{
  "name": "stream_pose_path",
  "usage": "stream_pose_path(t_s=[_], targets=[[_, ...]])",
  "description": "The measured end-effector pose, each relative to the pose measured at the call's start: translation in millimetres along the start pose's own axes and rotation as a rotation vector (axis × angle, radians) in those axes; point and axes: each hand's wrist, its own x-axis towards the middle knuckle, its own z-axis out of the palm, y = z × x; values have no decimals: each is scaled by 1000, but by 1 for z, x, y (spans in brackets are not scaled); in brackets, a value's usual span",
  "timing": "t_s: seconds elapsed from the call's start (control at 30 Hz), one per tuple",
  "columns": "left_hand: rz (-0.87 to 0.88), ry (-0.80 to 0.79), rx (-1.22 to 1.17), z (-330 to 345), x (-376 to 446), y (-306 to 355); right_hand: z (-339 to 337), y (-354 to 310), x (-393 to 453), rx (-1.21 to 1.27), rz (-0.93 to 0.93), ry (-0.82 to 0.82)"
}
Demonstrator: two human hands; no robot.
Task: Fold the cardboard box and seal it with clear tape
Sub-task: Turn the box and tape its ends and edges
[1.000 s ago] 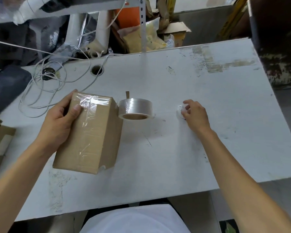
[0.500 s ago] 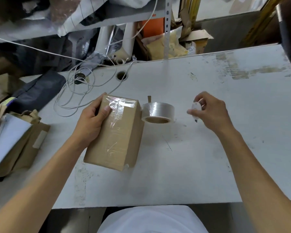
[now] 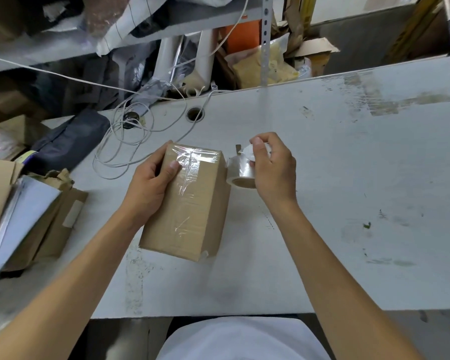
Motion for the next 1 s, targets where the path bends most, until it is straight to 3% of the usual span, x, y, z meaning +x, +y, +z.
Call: stream_pose_path(t_s=[0.3,0.37,0.43,0.53,0.7,0.83,1.0], targets=[[-7,5,-25,3,-1,1,28,-1,-7,-112,-53,186],[-5,6,-21,3,-1,1,25,1,-10,-149,-84,107],[-8,9,-28,3,-2,2,15,8,-14,-148,-100,-89],[-14,14,-30,4,-3,3,2,23,-21,-68,-18,-261],[-18,21,-26,4,-3,4,-7,24,-19,244,119,-97],[-15,23,-22,4,-4,4,-29,27,-10,438,168,-106],[-13,30,0,5,-5,5,-56,79,21,96,250,123]])
